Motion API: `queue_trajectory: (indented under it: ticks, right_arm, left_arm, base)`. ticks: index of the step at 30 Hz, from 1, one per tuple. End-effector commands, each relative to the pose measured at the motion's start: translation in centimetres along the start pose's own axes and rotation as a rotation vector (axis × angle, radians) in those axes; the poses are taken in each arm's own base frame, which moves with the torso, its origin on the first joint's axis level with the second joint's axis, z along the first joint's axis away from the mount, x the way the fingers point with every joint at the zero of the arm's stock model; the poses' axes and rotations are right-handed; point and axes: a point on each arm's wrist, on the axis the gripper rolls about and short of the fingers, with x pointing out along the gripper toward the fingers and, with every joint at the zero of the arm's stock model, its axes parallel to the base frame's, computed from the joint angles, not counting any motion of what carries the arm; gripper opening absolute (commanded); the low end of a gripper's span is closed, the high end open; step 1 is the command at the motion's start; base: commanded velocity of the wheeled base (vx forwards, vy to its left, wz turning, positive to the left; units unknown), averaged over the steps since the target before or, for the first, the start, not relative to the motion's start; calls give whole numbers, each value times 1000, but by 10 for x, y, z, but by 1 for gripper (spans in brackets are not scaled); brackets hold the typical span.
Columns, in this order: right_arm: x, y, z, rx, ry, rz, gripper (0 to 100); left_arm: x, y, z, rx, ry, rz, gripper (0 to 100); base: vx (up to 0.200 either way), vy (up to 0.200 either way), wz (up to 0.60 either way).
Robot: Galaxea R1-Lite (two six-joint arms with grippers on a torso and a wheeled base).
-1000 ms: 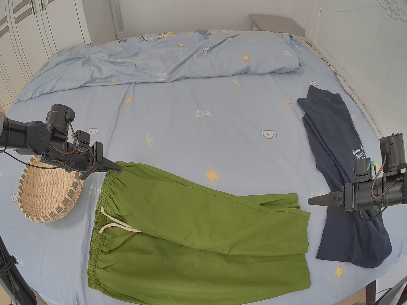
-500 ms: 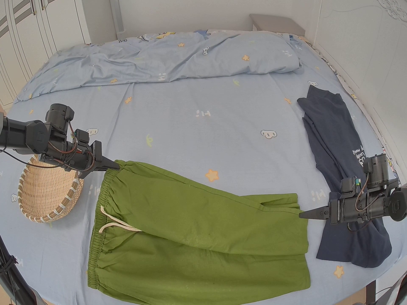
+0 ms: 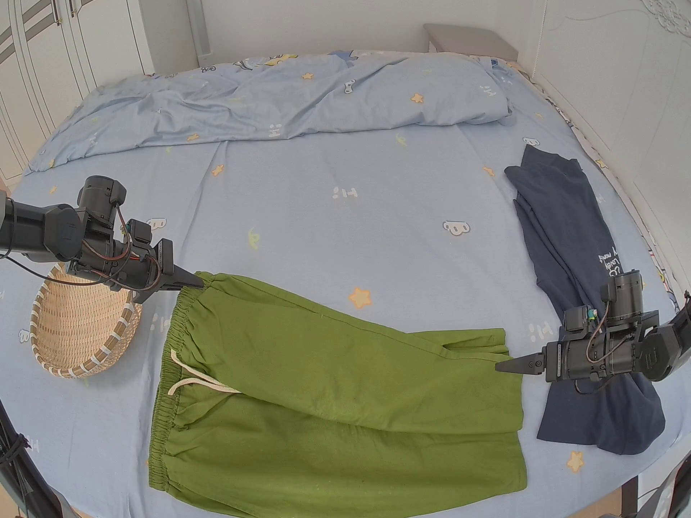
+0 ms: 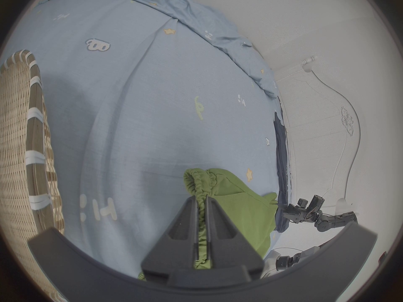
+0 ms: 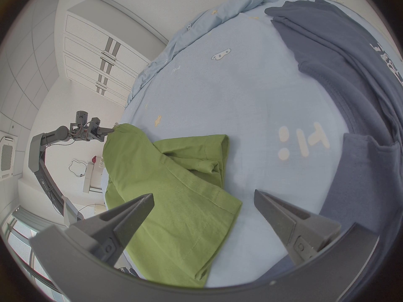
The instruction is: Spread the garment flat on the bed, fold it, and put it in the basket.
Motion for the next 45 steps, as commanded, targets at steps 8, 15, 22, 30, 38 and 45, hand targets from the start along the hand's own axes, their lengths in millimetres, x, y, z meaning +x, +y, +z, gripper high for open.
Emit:
queue_trajectory:
  ticks: [8, 15, 22, 30, 38, 45]
  right_arm:
    - [10, -6, -2, 12, 22, 14, 100]
    - [12, -6, -2, 6, 12, 70, 100]
    - [16, -12, -3, 22, 22, 61, 0]
    - [15, -13, -3, 24, 19, 59, 0]
    - [7, -20, 3, 26, -37, 33, 0]
    - [-4, -11, 8, -4, -81, 10, 0]
  left_arm:
    - [-2, -3, -1, 4, -2, -3, 0]
    - [-2, -3, -1, 4, -1, -4, 0]
    - [-1, -1, -1, 1, 0, -1, 0]
    - [0, -1, -1, 0, 2, -3, 0]
    - [-1, -1, -1, -1, 0, 0, 0]
    - [-2, -2, -1, 2, -1, -2, 0]
  base:
    - [0, 0, 0]
    - [0, 0, 0]
    - [0, 0, 0]
    - [0, 0, 0]
    - [0, 0, 0]
    - [0, 0, 0]
